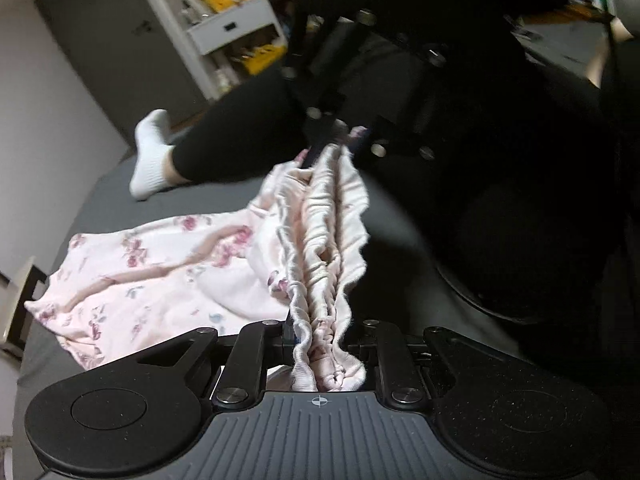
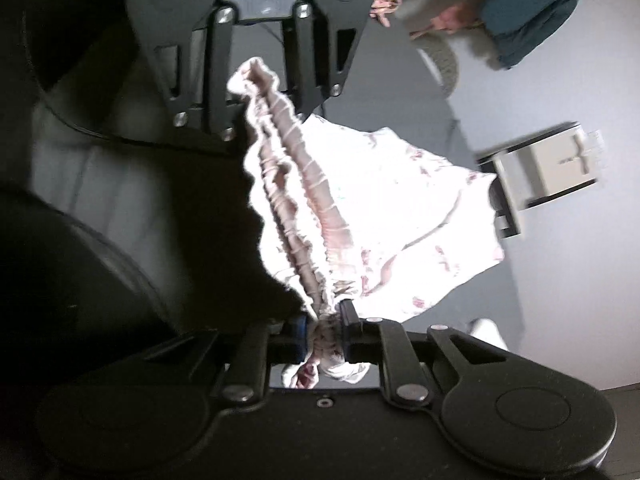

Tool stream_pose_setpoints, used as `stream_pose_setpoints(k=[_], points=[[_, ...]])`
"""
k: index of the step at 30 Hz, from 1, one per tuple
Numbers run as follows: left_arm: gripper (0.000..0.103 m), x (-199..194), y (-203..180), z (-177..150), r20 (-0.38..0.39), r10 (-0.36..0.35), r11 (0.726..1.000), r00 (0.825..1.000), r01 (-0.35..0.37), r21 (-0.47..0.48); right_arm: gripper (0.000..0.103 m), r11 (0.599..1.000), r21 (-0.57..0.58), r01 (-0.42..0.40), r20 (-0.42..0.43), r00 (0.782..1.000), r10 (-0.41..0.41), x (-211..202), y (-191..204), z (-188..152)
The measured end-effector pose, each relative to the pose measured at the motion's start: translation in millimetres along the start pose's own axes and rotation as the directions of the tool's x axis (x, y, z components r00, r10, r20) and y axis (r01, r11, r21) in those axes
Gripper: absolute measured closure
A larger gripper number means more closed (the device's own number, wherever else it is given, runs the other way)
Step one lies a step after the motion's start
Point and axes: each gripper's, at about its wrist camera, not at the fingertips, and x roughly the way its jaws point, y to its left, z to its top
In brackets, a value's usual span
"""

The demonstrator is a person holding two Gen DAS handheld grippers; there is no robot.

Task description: Fold clothes

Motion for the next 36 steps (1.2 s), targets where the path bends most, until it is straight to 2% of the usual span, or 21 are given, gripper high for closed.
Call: stream_pose_setpoints(k=[3,7,12,14,22,25,28,30,32,33,35,36], points=[[0.087,0.1,16.9,5.5,0.004,0.014,1.000,1.000,-0.014,0.008,0.087,1.000,0.019,-0.006,0.002,1.000,0.006,-2.2,-25.8,1.6],[0.087,-1.1,59.6,17.0,0.012,0.043,0.999,0.999,-0.043,-0.013,0.086,0.991,0.125,-0.052,0.020,0.999,0.049,1.3,-84.5,14.1],[0.086,17.7,138.1,25.1,-0.013,0.058,0.996,0.998,-0.059,-0.072,0.086,0.965,0.248,-0.082,0.039,0.996,0.075,39.6,-158.4,20.5],[0.086,32.3,167.3,25.2,-0.030,0.071,0.993,0.997,-0.073,-0.094,0.086,0.950,0.301,-0.086,0.032,0.996,0.080,70.5,-190.5,25.1],[0.086,99.6,231.7,13.5,-0.125,0.096,0.986,0.988,-0.111,-0.124,0.086,0.853,0.509,-0.111,0.001,0.992,0.129,114.6,-193.3,-0.4],[0.086,122.6,248.4,6.6,-0.157,0.095,0.987,0.983,-0.114,-0.112,0.086,0.814,0.565,-0.138,0.003,0.986,0.165,145.3,-205.8,-5.8],[0.086,145.8,263.4,-2.7,-0.190,0.076,0.983,0.979,-0.105,-0.148,0.085,0.768,0.622,-0.151,-0.001,0.981,0.193,174.2,-215.6,-12.0],[0.074,157.8,269.8,-10.2,-0.200,0.067,0.977,0.977,-0.105,-0.187,0.083,0.737,0.657,-0.157,-0.002,0.978,0.210,190.6,-220.4,-16.6],[0.053,164.6,276.3,-19.2,-0.194,0.075,0.965,0.978,-0.120,-0.232,0.066,0.713,0.688,-0.136,-0.026,0.977,0.211,205.2,-223.1,-22.3],[0.047,166.2,280.4,-24.3,-0.183,0.089,0.958,0.979,-0.134,-0.253,0.064,0.701,0.700,-0.139,-0.020,0.977,0.213,207.0,-224.2,-27.0],[0.027,158.0,286.1,-34.3,-0.133,0.139,0.933,0.981,-0.175,-0.316,0.062,0.677,0.721,-0.147,-0.005,0.976,0.217,210.2,-226.5,-36.6],[0.024,150.7,289.3,-39.8,-0.112,0.166,0.911,0.980,-0.196,-0.364,0.062,0.646,0.745,-0.167,0.018,0.973,0.231,211.1,-231.0,-42.0]])
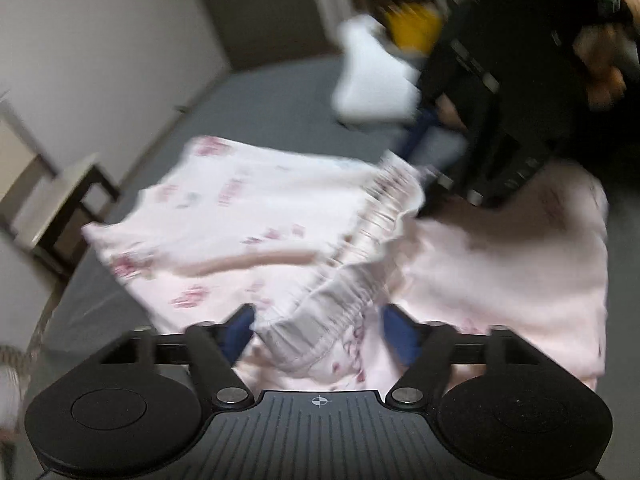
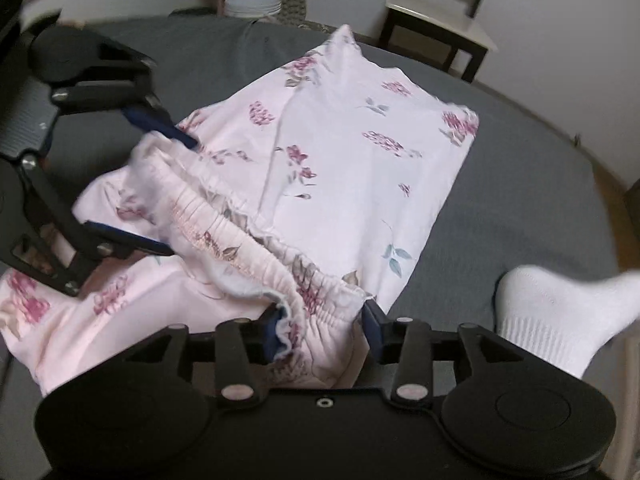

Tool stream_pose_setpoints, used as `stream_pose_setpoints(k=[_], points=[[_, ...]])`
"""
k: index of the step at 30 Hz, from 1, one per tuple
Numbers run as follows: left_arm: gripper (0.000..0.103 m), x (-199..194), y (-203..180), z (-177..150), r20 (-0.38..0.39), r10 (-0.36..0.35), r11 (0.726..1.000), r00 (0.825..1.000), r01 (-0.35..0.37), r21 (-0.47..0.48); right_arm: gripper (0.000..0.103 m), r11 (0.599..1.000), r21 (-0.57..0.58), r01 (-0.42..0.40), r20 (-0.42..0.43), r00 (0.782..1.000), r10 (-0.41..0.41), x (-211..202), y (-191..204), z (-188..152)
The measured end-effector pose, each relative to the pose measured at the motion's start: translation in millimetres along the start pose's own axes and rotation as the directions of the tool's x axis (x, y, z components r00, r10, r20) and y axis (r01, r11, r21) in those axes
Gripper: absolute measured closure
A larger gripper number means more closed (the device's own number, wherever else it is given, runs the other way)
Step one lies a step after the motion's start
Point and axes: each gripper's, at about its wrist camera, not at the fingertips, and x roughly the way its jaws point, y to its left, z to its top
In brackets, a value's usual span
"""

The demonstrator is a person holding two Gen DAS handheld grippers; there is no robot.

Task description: Fold clothes

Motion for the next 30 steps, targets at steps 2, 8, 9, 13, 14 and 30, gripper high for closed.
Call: stream_pose_setpoints(k=[2,8,9,13,14,30], points=[[0.020,-14.8,13.5,-9.7,0.049,0.030,0.992,0.998,-0.024,-0.126,0.057,0.998,0.050,-0.025,0.017,1.000,0.025,-8.8,-10.4,-4.6],[0.020,-78.3,24.7,-59.4,0.210,0.000,0.899,0.978,0.092,-0.427,0.045,0.979,0.174,-0.110,0.110,0.990,0.092,-55.9,-36.4,-35.8],[0.020,-88.7,17.0,-68.1,0.234,-0.009,0.893,0.972,0.113,-0.435,0.044,0.971,0.192,-0.142,0.118,0.986,0.121,-63.5,-38.8,-43.2],[0.020,-108.9,-49.0,-82.3,0.126,0.022,0.964,0.992,0.013,-0.266,0.040,0.943,0.260,-0.208,0.137,0.975,0.178,-91.0,-38.8,-75.4],[0.021,-108.3,-65.7,-83.4,0.086,0.047,0.979,0.995,-0.029,-0.204,0.040,0.940,0.263,-0.216,0.141,0.973,0.184,-97.6,-35.4,-84.3],[0.073,-72.8,-118.0,-82.7,-0.151,0.164,0.983,0.975,-0.174,-0.056,0.056,0.987,0.102,-0.125,-0.041,0.991,0.129,-70.5,16.8,-117.9]])
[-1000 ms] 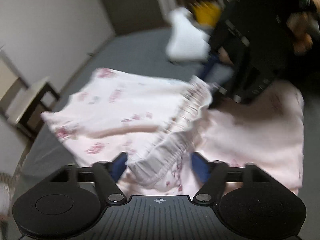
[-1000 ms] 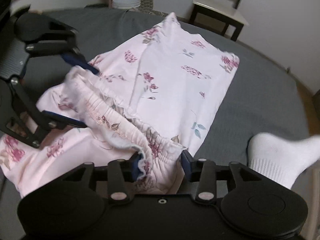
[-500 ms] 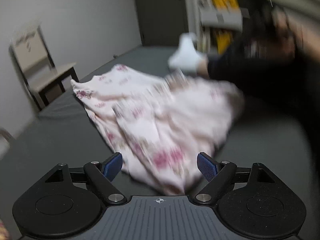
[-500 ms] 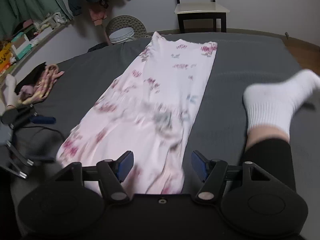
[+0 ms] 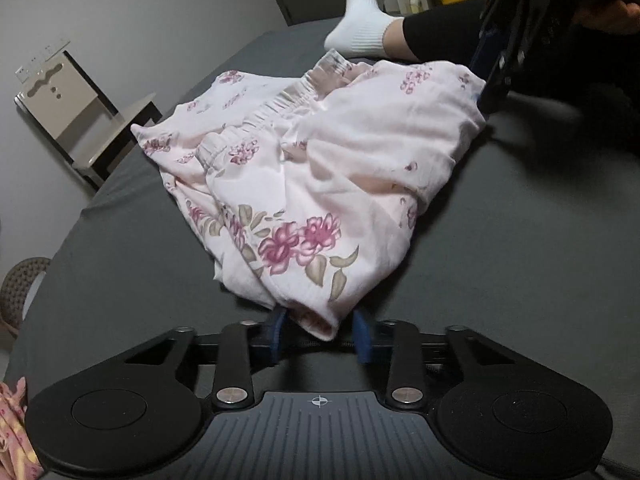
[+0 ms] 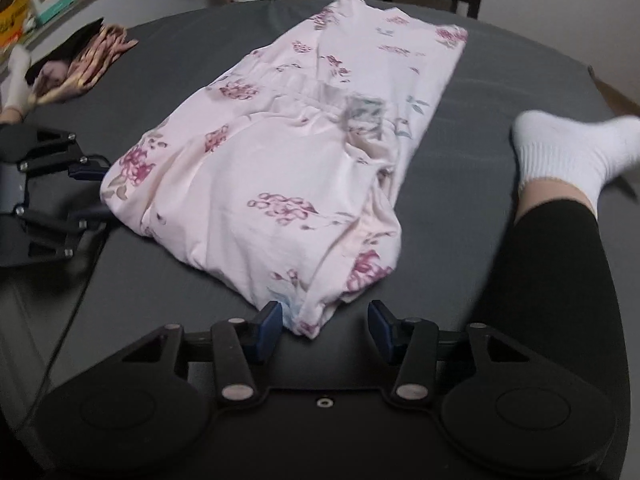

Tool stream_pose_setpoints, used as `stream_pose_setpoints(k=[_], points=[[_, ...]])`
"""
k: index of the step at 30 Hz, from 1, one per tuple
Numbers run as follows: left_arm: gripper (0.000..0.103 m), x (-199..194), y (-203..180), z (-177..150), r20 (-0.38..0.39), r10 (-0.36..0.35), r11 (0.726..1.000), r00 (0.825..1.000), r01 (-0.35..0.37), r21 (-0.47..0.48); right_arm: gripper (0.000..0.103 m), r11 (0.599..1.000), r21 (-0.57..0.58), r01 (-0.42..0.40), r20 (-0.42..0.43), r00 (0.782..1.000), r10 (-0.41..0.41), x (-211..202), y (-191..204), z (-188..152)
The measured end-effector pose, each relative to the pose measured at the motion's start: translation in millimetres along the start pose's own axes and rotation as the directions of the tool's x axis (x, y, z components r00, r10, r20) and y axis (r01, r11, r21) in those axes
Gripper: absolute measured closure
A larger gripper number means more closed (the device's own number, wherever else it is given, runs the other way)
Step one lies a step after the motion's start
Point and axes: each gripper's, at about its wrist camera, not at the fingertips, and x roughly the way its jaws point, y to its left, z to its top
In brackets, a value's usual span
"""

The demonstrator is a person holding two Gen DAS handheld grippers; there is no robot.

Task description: Fold clothes

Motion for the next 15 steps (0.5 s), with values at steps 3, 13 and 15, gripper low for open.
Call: stream_pose_setpoints(k=[3,13,15], points=[[0.096,2.7,-0.2,3.1,0.000,0.005,1.000,1.000,-0.005,-0.007,0.091,0.999,-0.027,-0.023,-0.020,1.000,0.022,8.2,5.7,-0.5],[0.101,-19.0,3.2,5.2,-0.009,0.126,0.969,0.992,-0.121,0.215,0.096,0.999,0.030,-0.012,-0.004,1.000,0.012,-1.4,-10.6,-6.4],[0.101,-15.5,2.8,1.3,-0.032,0.129,0.963,0.991,-0.117,0.242,0.096,1.000,0.021,0.023,-0.023,0.999,-0.022,2.4,-9.7,-7.4]])
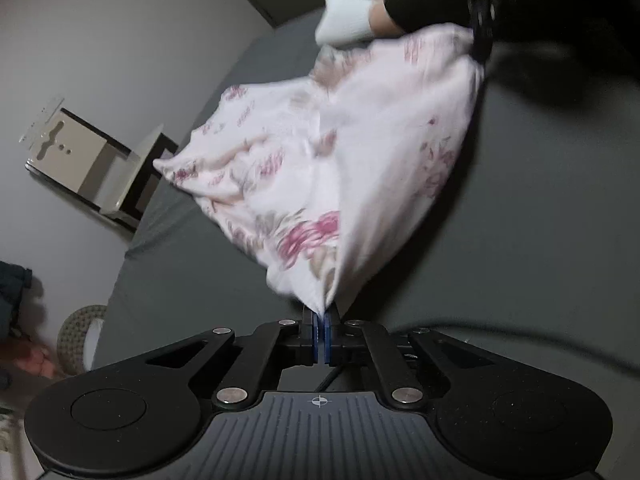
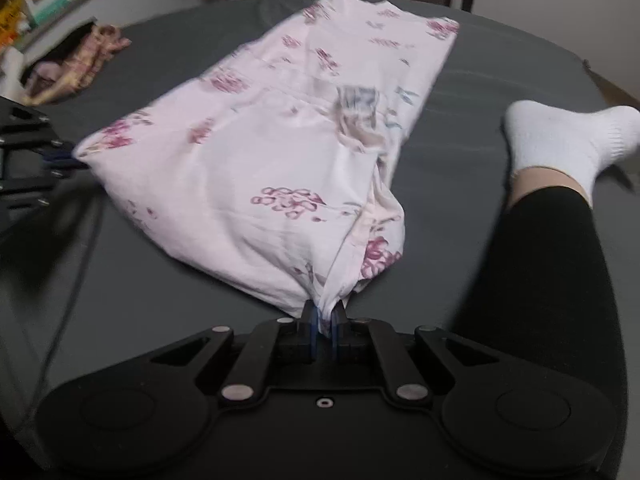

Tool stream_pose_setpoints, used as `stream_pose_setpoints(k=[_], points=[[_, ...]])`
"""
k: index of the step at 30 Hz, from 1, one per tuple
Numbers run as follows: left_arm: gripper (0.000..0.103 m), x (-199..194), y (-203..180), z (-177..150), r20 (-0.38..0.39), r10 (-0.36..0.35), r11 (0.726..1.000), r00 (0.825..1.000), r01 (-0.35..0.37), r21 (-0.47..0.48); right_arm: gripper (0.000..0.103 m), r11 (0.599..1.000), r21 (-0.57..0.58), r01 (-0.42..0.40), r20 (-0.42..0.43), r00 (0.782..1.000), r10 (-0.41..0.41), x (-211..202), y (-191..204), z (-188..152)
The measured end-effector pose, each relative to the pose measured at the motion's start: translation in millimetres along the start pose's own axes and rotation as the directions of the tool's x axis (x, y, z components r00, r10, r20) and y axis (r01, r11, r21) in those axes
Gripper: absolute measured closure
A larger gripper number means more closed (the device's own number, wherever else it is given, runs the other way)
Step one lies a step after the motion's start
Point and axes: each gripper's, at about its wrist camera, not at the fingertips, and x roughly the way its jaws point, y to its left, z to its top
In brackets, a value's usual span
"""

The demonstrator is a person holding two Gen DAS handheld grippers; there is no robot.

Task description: Fold clothes

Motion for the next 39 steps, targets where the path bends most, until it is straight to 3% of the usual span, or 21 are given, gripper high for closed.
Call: stream_pose_setpoints(k=[6,7,8,10,12,13,14,16,17,19,22,27,31,34,39], points=[[0.101,14.8,-1.1,-7.4,-0.019,-0.027,0.998,0.999,0.026,-0.055,0.094,0.996,-0.072,0.044,-0.049,0.998,-0.047,9.6,12.4,-2.7],[0.100,12.9,-0.4,-7.8,-0.001,-0.033,0.997,0.999,0.032,-0.073,0.084,0.996,-0.077,0.042,-0.057,0.997,-0.046,10.1,13.1,-2.9],[0.099,10.8,0.4,-8.2,0.019,-0.037,0.995,0.999,0.039,-0.091,0.065,0.997,-0.072,0.035,-0.041,0.998,-0.038,6.8,12.3,-2.8],[0.093,10.9,2.2,-9.5,-0.009,-0.034,0.991,0.999,0.032,-0.127,0.040,0.998,-0.063,0.020,-0.005,1.000,-0.020,-0.4,10.3,-2.4],[0.086,10.4,1.3,-13.3,-0.040,0.005,0.992,0.999,-0.010,-0.122,0.038,0.997,-0.067,0.026,0.076,0.997,-0.021,-14.4,10.9,-2.7],[0.073,7.4,-0.2,-15.6,-0.039,0.029,0.994,0.999,-0.033,-0.104,0.038,0.997,-0.069,0.030,0.117,0.993,-0.021,-21.5,11.3,-2.9],[0.048,3.2,-1.6,-17.6,-0.028,0.057,0.994,0.998,-0.059,-0.089,0.038,0.993,-0.104,0.054,0.175,0.984,-0.035,-28.5,17.5,-5.2],[0.010,-7.1,-5.5,-20.0,0.019,0.118,0.991,0.993,-0.117,-0.058,0.037,0.975,-0.195,0.110,0.280,0.959,-0.053,-38.5,34.2,-10.1],[0.004,-13.8,-10.0,-20.6,0.063,0.149,0.989,0.987,-0.147,-0.029,0.035,0.952,-0.267,0.147,0.328,0.943,-0.054,-40.0,48.8,-13.8],[0.003,-23.0,-21.1,-19.1,0.126,0.169,0.982,0.977,-0.178,0.058,0.033,0.875,-0.419,0.243,0.412,0.910,-0.055,-35.4,83.2,-24.3],[0.003,-24.2,-33.8,-11.4,0.150,0.182,0.967,0.972,-0.204,0.154,0.028,0.706,-0.596,0.382,0.500,0.865,-0.046,-19.2,131.7,-43.8],[0.003,-16.6,-48.6,3.5,0.190,0.185,0.933,0.964,-0.233,0.274,0.025,0.447,-0.725,0.524,0.524,0.841,-0.136,27.2,185.5,-63.6],[0.003,-10.8,-56.0,14.1,0.201,0.160,0.917,0.966,-0.221,0.332,0.024,0.335,-0.748,0.572,0.537,0.819,-0.201,53.0,204.7,-68.4],[0.003,-6.9,-58.9,20.3,0.215,0.136,0.910,0.967,-0.208,0.359,0.022,0.306,-0.725,0.617,0.571,0.787,-0.234,64.9,208.1,-62.9],[0.003,-0.2,-62.8,28.2,0.232,0.088,0.900,0.969,-0.178,0.398,0.022,0.384,-0.648,0.657,0.574,0.754,-0.321,73.4,195.9,-32.8]])
